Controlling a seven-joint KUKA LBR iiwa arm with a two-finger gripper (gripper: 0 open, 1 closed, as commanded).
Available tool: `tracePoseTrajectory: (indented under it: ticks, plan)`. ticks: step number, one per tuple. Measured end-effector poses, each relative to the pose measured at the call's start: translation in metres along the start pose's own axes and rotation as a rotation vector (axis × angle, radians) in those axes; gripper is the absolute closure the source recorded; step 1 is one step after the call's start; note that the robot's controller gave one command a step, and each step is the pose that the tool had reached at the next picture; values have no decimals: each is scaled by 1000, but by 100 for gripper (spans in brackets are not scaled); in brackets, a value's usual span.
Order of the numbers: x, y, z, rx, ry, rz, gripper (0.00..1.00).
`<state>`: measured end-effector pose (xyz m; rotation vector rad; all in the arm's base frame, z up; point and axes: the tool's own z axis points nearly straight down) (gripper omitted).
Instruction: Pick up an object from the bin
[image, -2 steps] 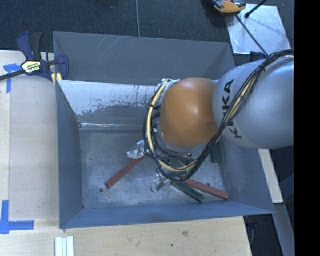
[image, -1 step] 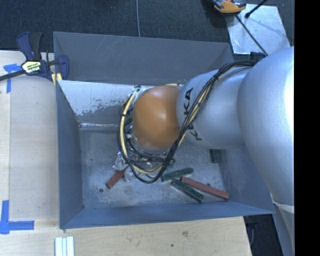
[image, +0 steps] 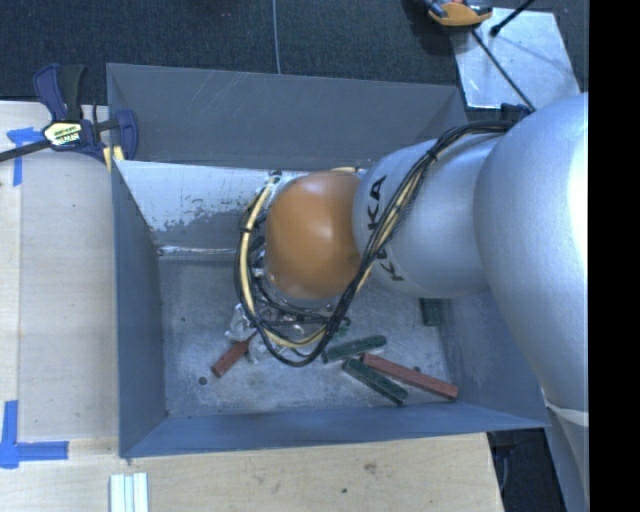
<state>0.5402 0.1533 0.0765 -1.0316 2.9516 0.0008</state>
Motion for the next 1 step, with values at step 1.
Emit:
tracePoseTrajectory:
  ticks: [1]
  plan:
    - [12,-8,-137,-3,11,91,100]
